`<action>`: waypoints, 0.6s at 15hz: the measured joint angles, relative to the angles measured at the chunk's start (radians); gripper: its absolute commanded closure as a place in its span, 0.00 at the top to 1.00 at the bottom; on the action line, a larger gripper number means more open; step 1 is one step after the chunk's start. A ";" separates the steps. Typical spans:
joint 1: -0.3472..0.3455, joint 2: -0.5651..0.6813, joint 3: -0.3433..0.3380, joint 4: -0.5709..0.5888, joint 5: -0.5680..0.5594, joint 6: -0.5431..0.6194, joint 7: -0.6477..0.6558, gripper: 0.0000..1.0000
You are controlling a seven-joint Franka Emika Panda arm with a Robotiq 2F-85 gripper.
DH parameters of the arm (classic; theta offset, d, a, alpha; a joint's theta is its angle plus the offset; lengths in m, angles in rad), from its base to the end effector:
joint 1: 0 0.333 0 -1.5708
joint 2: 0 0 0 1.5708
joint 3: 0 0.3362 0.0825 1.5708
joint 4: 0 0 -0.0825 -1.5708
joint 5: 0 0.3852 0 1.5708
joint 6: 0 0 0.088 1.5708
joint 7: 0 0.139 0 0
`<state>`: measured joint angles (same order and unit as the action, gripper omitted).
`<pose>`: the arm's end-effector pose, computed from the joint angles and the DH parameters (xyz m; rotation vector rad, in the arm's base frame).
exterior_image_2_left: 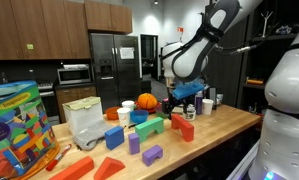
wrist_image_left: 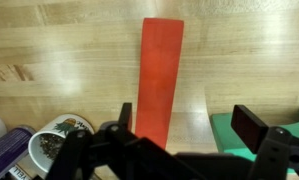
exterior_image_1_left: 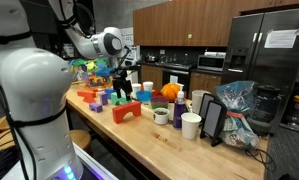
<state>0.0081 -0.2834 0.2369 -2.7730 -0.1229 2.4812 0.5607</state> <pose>0.3620 0.0815 0.2805 2.9851 -0.3410 0.0553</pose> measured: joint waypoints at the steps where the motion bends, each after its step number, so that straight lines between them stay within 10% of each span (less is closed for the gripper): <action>1: 0.000 0.003 -0.001 0.001 0.002 -0.001 0.000 1.00; 9: -0.003 0.053 -0.100 0.016 0.052 -0.008 -0.099 1.00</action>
<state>0.0053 -0.2307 0.1367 -2.7574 -0.0714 2.4729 0.4621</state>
